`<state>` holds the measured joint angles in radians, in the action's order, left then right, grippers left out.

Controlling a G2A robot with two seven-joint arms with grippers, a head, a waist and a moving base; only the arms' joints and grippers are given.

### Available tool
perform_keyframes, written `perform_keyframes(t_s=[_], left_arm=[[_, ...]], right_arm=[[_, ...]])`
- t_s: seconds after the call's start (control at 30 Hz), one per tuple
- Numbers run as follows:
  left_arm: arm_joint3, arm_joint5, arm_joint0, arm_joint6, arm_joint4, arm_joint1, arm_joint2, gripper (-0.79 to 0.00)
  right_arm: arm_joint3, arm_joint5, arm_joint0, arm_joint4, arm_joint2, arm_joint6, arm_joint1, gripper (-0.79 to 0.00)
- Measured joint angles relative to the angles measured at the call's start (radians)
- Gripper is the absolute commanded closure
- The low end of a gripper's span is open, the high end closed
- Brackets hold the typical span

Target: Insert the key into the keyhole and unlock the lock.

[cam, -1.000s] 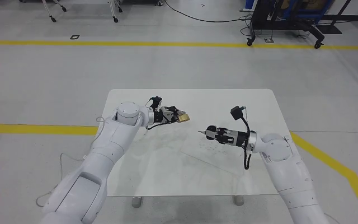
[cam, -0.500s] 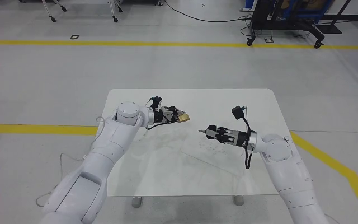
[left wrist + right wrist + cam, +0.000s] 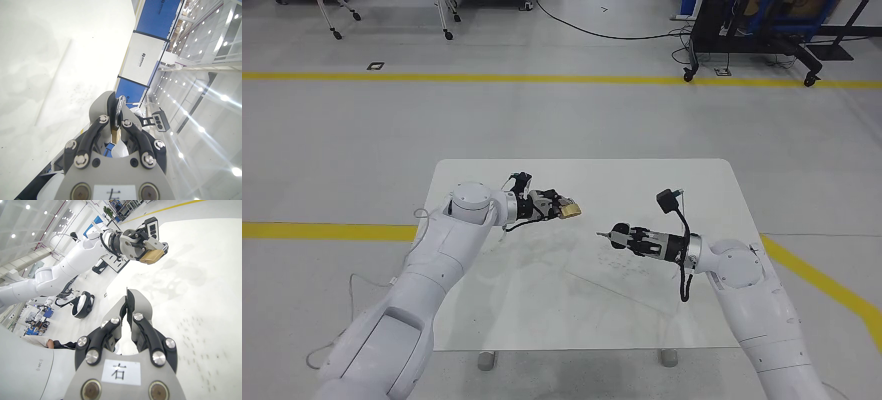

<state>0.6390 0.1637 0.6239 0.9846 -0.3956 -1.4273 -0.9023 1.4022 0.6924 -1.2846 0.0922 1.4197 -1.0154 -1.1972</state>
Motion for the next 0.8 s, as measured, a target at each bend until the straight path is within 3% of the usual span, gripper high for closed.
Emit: perform_keyframes(t_s=[0.33,0.37,0.4,0.5,0.7,0.8], left_arm=[[0.0,0.0,0.0,0.0,0.0,0.0,0.0,0.0],[0.0,0.0,0.0,0.0,0.0,0.0,0.0,0.0],[0.0,0.0,0.0,0.0,0.0,0.0,0.0,0.0],[0.011,0.013,0.014,-0.005,-0.008,0.0,-0.003,0.0],[0.018,0.139,0.027,0.04,-0.054,0.002,-0.015,0.0],[0.0,0.215,0.013,0.096,-0.051,0.002,-0.005,0.0]], right_arm=[[0.0,0.0,0.0,0.0,0.0,0.0,0.0,0.0],[0.0,0.0,0.0,0.0,0.0,0.0,0.0,-0.151],[0.0,0.0,0.0,0.0,0.0,0.0,0.0,0.0],[0.004,-0.002,-0.003,0.007,-0.004,0.006,0.0,0.0],[-0.025,0.025,0.01,-0.04,-0.041,0.02,0.003,0.0],[0.005,0.091,0.032,0.09,-0.052,0.038,0.008,0.0]])
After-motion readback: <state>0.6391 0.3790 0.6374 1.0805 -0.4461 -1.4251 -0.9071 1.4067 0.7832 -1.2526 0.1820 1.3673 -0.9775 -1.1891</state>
